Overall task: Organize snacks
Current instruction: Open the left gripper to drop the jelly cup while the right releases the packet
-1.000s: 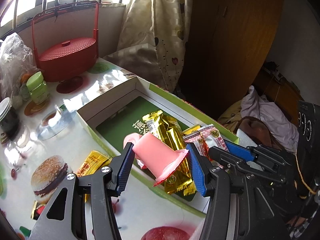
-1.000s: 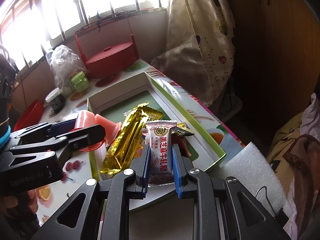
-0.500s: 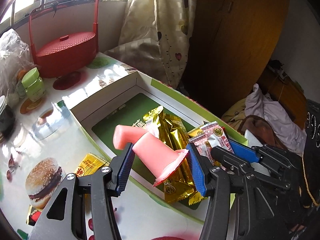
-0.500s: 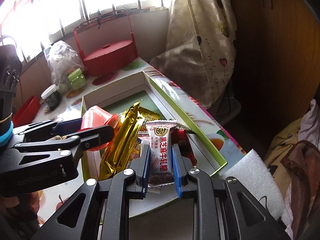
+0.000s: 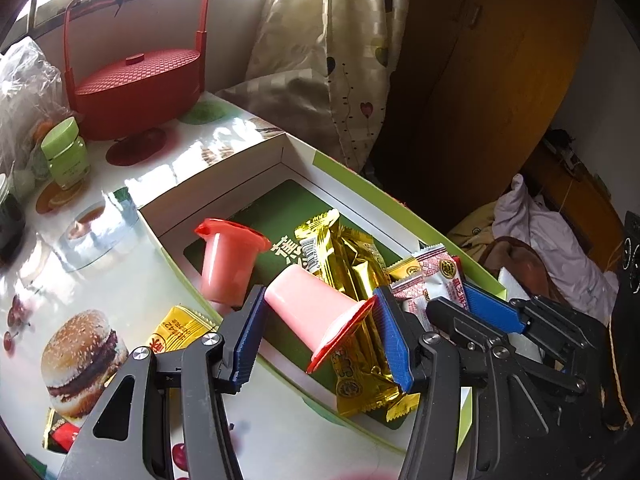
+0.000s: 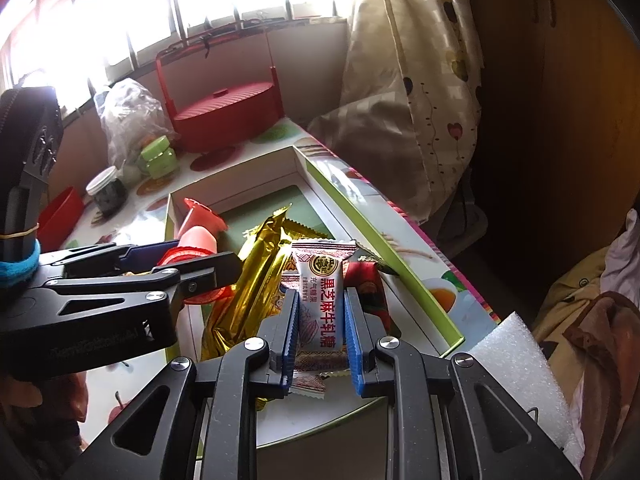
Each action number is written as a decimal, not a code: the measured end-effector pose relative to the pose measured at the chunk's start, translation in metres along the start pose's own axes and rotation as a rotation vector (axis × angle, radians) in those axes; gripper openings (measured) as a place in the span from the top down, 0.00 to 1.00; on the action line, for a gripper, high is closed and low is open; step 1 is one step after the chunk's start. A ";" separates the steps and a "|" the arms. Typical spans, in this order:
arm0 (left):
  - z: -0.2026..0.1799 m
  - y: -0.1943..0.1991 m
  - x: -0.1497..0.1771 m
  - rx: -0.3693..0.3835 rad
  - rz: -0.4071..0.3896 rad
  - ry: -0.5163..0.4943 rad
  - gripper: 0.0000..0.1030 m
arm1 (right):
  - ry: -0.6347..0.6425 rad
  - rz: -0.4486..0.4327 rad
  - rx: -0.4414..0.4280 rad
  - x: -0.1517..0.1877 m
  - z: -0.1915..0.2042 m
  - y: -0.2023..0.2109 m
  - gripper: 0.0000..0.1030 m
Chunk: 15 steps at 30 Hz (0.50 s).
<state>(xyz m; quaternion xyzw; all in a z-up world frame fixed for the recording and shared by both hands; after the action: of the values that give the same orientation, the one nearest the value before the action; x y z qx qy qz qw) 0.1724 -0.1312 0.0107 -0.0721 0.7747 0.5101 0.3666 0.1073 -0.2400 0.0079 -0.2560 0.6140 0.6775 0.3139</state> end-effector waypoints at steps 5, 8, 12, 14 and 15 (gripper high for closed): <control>0.001 0.001 0.000 0.000 0.000 -0.002 0.47 | 0.000 0.000 -0.006 0.000 0.000 0.000 0.78; 0.001 0.002 0.000 -0.001 -0.002 -0.003 0.47 | 0.003 0.000 -0.009 0.001 0.001 0.000 0.75; 0.001 0.002 0.000 0.002 -0.002 -0.002 0.46 | 0.001 0.003 -0.016 0.001 0.002 0.000 0.71; 0.001 0.003 -0.001 0.005 -0.003 -0.002 0.46 | 0.002 0.002 -0.015 0.001 0.002 0.001 0.70; 0.000 0.003 0.000 0.009 -0.001 -0.006 0.46 | 0.001 0.003 -0.016 0.001 0.002 0.001 0.69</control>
<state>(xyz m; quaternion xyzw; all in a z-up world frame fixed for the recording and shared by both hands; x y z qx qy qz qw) 0.1712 -0.1299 0.0131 -0.0696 0.7758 0.5066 0.3696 0.1060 -0.2378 0.0075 -0.2579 0.6092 0.6825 0.3107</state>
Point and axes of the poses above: each gripper's, at about its wrist camera, not at the fingertips, and y roughly against the way its jaws point, z to its left, x to its underside, the point moved 3 cm from there along -y, roughly the way its jaws point, and after that the axes turned 1 degree about -z, right-handed, at the moved point
